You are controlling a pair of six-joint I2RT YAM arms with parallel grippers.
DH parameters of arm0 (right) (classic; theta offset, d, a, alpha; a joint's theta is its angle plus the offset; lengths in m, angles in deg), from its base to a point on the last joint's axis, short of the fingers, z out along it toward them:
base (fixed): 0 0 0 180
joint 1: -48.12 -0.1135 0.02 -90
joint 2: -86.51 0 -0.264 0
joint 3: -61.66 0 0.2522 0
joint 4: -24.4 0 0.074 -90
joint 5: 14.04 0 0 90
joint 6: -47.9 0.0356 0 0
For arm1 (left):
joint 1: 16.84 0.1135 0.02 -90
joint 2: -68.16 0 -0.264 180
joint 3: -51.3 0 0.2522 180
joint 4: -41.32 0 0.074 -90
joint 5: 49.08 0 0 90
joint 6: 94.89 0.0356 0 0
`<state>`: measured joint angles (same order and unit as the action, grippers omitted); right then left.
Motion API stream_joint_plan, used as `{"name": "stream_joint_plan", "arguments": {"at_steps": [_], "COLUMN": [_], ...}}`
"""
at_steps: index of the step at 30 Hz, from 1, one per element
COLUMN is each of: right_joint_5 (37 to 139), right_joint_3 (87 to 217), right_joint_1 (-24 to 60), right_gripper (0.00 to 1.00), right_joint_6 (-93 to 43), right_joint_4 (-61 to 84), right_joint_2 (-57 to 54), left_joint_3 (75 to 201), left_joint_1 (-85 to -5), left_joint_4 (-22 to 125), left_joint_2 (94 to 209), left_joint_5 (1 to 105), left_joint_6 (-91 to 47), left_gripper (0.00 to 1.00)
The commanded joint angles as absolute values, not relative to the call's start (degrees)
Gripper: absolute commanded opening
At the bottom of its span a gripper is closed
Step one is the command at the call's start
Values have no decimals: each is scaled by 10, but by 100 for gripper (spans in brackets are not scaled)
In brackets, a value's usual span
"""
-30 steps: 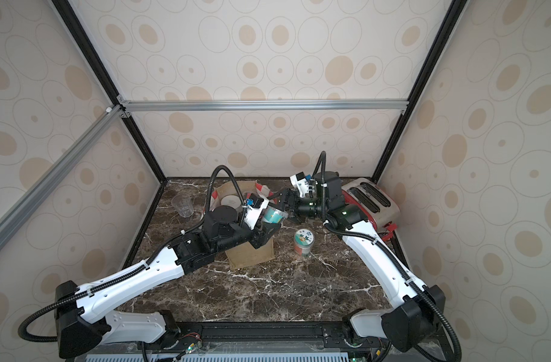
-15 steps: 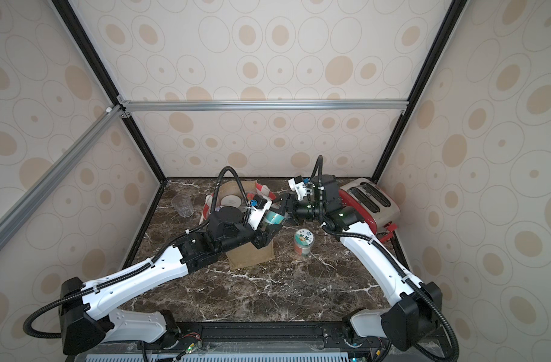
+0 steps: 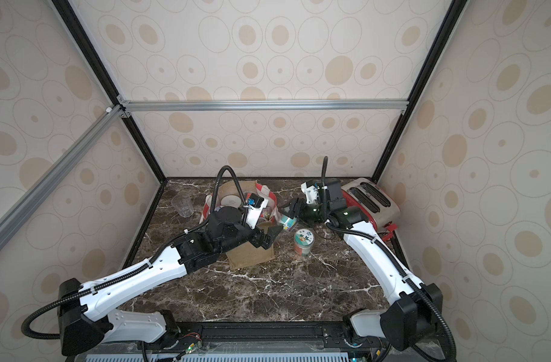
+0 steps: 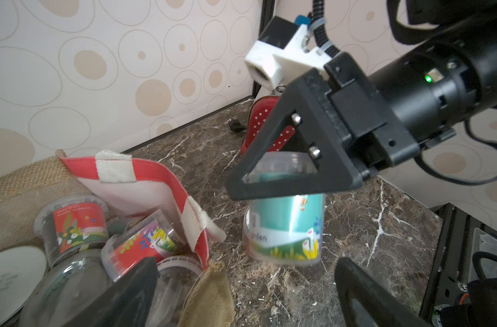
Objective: Take out the seed jars from the canvas bag
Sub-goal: Pick up the seed jar from the canvas bag, then place the seed jar at the center of the board.
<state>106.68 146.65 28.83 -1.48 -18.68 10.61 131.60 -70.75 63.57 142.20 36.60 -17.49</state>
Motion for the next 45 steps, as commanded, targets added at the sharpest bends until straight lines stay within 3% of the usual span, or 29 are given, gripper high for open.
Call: {"name": "stream_joint_plan", "arguments": {"at_steps": [1,6,18,25,35,45], "right_joint_5": [955,865,653,609,585,612], "right_joint_3": [1446,1402,1263,1202,1149,1122], "right_joint_1": [317,366,377,378,378,378], "right_gripper": [61,61,61,62,63,80], "right_joint_6": [-92,-135,-133,-99,-75,-84], "right_joint_4": [-257,-261,-154,-96,-57,-45], "right_joint_2": [129,146,148,131,105,117], "left_joint_3": [1359,1381,1491,1525,1565,1558], "left_joint_1": [-712,-709,-631,-558,-521,-496], "left_joint_4": [677,714,873,929,1008,1037], "left_joint_2": [1404,1410,1498,1543,1568,1552], "left_joint_5": [330,299,269,289,237,231], "left_joint_6": [-189,-194,-256,-263,-257,-250], "left_gripper": [98,98,98,98,98,98]}}
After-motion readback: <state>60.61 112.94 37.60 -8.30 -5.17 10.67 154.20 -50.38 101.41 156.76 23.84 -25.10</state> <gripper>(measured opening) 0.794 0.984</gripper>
